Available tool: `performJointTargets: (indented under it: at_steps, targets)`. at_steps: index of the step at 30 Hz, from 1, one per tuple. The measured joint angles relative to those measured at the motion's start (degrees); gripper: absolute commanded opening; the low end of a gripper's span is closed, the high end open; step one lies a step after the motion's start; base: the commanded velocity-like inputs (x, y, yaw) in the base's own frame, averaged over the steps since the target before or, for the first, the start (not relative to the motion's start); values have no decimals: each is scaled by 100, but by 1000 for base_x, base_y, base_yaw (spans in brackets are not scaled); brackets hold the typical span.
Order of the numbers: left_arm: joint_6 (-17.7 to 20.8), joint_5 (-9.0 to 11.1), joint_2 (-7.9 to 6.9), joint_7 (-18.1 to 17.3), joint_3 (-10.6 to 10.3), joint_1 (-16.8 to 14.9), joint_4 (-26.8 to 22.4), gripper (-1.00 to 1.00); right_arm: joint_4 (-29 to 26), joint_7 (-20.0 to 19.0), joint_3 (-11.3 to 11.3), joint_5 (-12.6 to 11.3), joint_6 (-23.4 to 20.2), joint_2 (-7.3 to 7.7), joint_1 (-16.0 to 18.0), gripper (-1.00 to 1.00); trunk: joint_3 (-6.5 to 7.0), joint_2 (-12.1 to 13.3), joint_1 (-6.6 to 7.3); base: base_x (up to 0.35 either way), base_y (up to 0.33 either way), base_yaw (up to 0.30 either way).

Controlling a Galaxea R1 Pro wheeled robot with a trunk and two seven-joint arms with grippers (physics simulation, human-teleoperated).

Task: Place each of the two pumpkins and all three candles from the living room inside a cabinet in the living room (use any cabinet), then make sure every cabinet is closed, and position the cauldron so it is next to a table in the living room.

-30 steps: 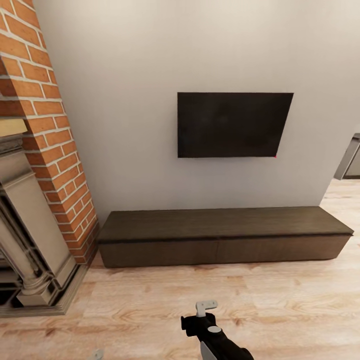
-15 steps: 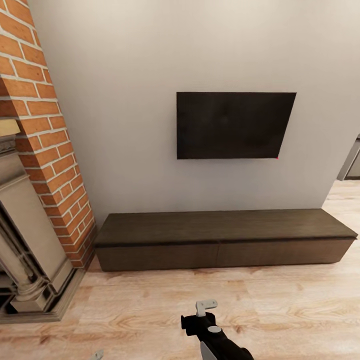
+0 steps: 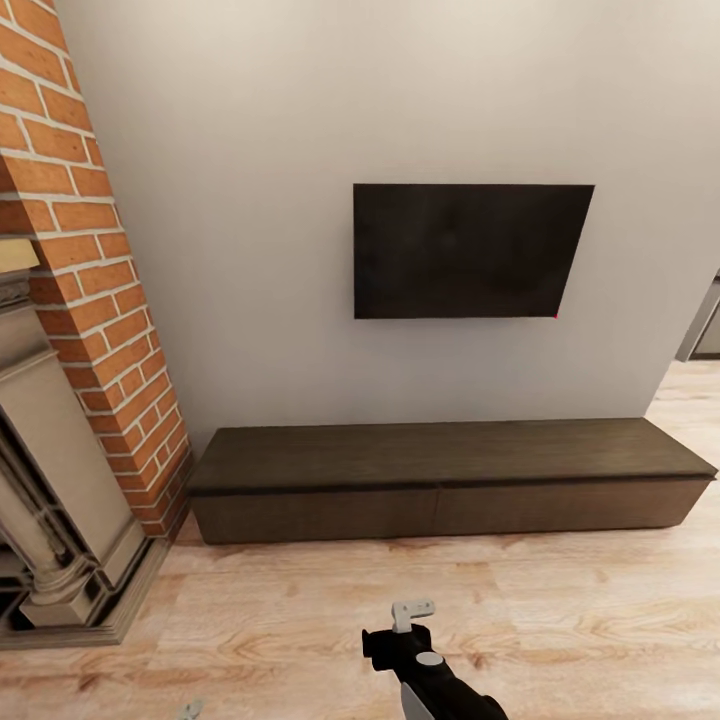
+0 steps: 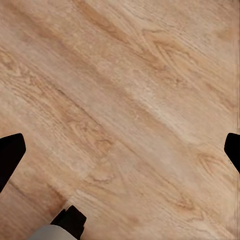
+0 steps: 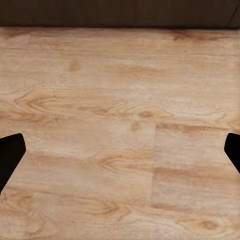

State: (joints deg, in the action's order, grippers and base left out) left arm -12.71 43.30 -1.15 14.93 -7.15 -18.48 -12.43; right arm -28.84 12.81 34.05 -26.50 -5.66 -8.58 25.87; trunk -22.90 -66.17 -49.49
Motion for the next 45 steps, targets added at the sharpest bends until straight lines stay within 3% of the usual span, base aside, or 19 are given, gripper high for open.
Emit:
performJointTargets:
  at_steps: [4,5,8,10,11,14,15,18,19,21,23,26,32,34,35,39,43,45]
  targets:
    - [239,74,-293,-430,6,-9,-92,100,9,4,-4,-37,255,0,0,100,0,0,0,0,0,0]
    - [533,146,-418,-533,4,-16,-180,100,10,6,-6,-47,306,0,0,100,0,0,0,0,0,0]
    - [1970,506,-786,-857,8,-19,-950,100,11,17,-16,-62,367,0,0,100,1,0,0,0,0,0]
    - [3368,926,-1175,-1100,-3,5,-2074,100,11,24,-22,-73,386,0,0,100,2,0,0,0,0,0]
    - [3686,1044,-1281,-1137,-12,26,-2413,100,11,25,-26,-75,389,-2,0,100,1,0,0,0,0,0]
    - [4957,1698,-1739,-1236,6,197,-4148,100,13,28,-49,-91,403,-6,0,100,1,0,0,0,0,0]
    - [5111,1796,-1798,-1243,36,220,-4427,100,13,30,-51,-93,412,-7,0,100,1,0,0,0,0,0]
    - [6055,2466,-2034,-1265,347,281,-5698,100,13,50,-59,-83,566,-8,-1,100,1,0,0,0,0,0]
    - [6230,2563,-2053,-1268,414,287,-5871,100,13,55,-59,-81,607,-8,-1,100,0,0,0,0,0,0]
    - [6662,2956,-2105,-1288,697,298,-6347,100,43,78,-60,-76,751,-7,-1,100,0,0,0,0,0,0]
    - [6834,3277,-2139,-1310,1003,312,-6570,100,175,89,-63,-77,859,-12,-2,100,0,0,0,0,0,0]
    - [6918,3591,-2153,-1321,1225,321,-6655,100,452,96,-68,-74,1021,-13,-2,100,0,0,0,0,0,0]
    - [6966,3956,-2156,-1326,1317,336,-6703,100,772,84,-99,-162,1450,-14,-1,100,0,0,0,0,0,0]
    - [6972,4181,-2159,-1326,1322,357,-6705,100,797,34,-193,-424,1508,-10,-1,100,0,0,0,0,0,0]
    - [6975,4310,-2160,-1326,1323,370,-6696,100,793,-77,-288,-733,1526,-3,0,100,0,0,0,0,0,0]
    - [6977,4452,-2161,-1326,1328,394,-6682,100,809,-807,-399,-1411,1519,0,0,100,0,0,0,0,0,0]
    - [6979,4714,-2161,-1326,1325,403,-6677,100,805,-1286,-446,-1682,1493,3,-1,100,0,0,0,0,0,0]
    - [6983,4836,-2161,-1326,1325,431,-6676,100,795,-1460,-570,-1975,1482,24,-1,100,0,0,0,0,0,0]
